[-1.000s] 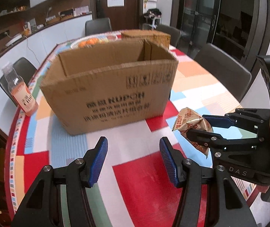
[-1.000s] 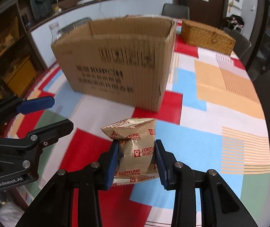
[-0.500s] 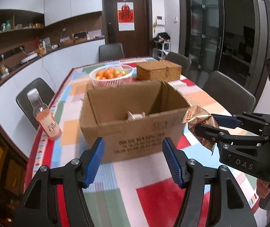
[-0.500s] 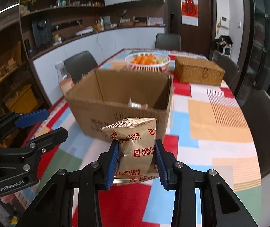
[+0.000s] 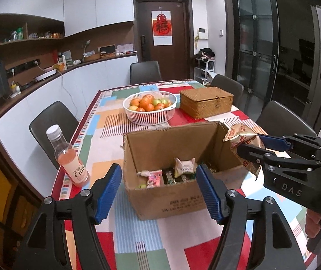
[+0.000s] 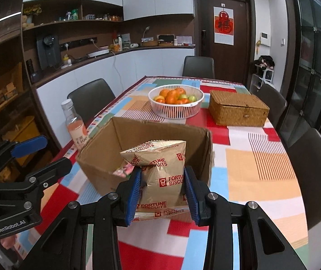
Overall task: Organize snacks
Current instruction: 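Carry the biscuit bag into the cardboard box and open the right tool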
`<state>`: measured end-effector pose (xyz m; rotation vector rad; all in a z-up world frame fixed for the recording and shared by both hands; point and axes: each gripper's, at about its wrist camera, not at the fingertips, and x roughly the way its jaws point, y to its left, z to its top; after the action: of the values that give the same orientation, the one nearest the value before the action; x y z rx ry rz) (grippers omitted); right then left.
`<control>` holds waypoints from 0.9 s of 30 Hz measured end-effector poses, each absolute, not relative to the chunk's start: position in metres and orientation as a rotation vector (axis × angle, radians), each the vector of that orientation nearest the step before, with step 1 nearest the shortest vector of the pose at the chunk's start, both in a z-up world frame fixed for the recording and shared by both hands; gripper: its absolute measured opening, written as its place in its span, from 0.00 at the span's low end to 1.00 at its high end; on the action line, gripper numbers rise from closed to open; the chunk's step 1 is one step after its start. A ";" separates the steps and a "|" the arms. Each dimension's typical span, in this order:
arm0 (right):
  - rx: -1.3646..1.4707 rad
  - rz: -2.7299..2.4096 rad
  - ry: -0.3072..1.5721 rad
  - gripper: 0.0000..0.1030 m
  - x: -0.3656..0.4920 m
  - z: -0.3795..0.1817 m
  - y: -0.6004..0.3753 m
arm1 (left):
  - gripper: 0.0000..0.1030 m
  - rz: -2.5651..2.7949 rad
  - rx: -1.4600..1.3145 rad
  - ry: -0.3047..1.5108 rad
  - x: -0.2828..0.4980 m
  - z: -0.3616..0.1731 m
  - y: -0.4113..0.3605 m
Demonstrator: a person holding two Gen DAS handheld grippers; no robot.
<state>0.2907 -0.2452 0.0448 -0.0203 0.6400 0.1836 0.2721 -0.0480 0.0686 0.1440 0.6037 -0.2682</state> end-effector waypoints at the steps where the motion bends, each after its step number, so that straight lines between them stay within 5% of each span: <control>1: -0.019 0.183 0.642 0.37 0.295 0.046 -0.244 | 0.66 -0.266 0.146 0.605 0.276 0.069 -0.047; 16: -0.029 0.148 0.698 0.37 0.350 0.041 -0.241 | 0.69 -0.241 0.139 0.664 0.321 0.063 -0.044; 27: -0.017 0.138 0.704 0.47 0.331 0.039 -0.241 | 0.73 -0.213 0.157 0.618 0.298 0.068 -0.043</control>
<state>0.3308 -0.2413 0.0391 -0.0167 0.7042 0.1380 0.2983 -0.0425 0.0678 0.1568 0.6182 -0.2129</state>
